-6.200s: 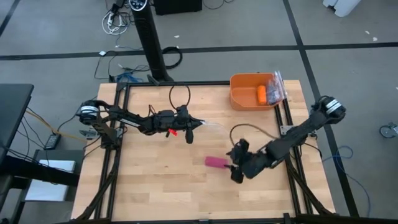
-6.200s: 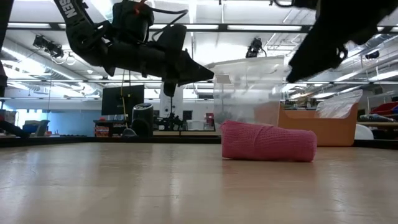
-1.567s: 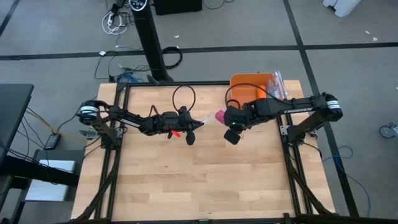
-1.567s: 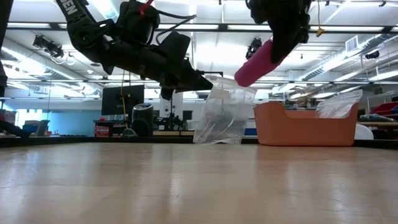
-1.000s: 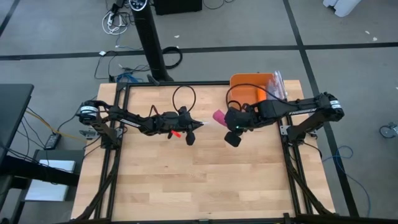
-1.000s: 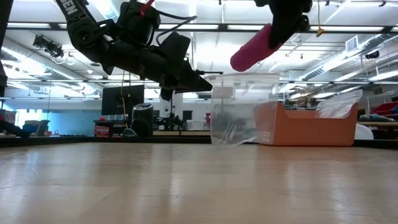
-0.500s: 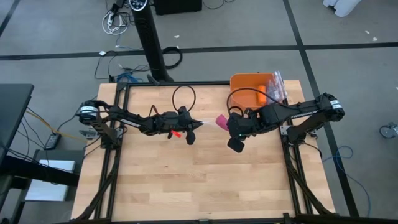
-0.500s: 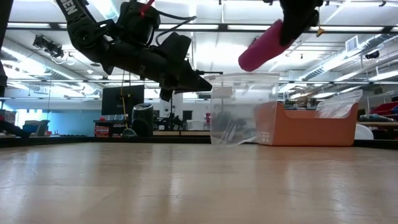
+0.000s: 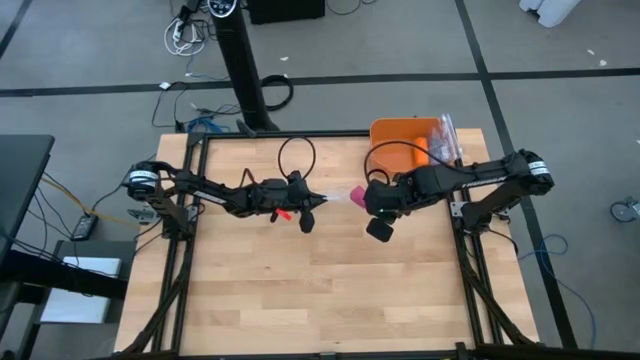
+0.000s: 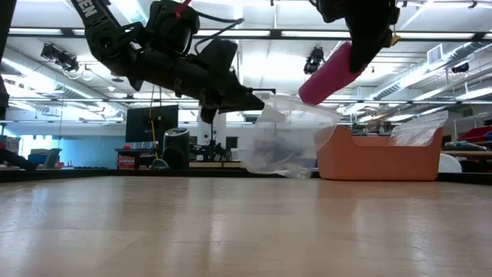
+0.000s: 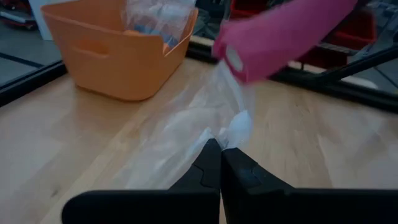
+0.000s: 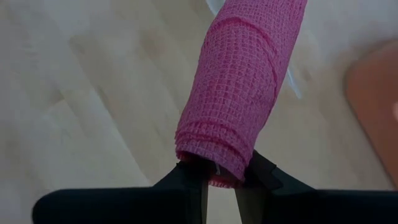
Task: Roll bandage
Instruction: Insert the pink bandage into the transparent zip bag
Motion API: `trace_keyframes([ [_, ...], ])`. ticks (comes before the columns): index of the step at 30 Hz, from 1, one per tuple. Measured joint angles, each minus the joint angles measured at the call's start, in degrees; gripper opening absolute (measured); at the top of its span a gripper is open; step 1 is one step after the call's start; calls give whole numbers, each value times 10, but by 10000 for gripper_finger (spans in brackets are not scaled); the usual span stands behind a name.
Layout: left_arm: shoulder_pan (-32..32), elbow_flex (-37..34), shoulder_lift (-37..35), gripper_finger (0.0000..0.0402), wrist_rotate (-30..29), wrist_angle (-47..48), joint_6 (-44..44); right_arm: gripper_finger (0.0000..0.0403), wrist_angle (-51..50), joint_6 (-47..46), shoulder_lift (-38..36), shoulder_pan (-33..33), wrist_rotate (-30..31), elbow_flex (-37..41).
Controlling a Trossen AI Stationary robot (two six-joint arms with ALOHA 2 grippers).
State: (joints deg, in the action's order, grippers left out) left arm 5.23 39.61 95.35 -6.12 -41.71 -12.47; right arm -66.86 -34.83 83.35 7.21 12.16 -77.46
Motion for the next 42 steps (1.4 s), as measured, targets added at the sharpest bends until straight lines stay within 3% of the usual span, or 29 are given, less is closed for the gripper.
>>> trace_keyframes([
  [10, -1, 19, 0, 0, 8, 6, -2, 51, 29, 59, 0, -14, -48, 6],
  [22, -1, 20, 0, 0, -7, 6, -31, 51, 16, 51, 0, -10, -95, 6],
  [35, -2, 20, 0, 0, -7, 29, -28, 51, 26, 32, 0, 40, -139, 6],
  [42, 0, 19, 0, 0, -34, 42, 0, 51, 42, 34, 0, 63, -128, 6],
])
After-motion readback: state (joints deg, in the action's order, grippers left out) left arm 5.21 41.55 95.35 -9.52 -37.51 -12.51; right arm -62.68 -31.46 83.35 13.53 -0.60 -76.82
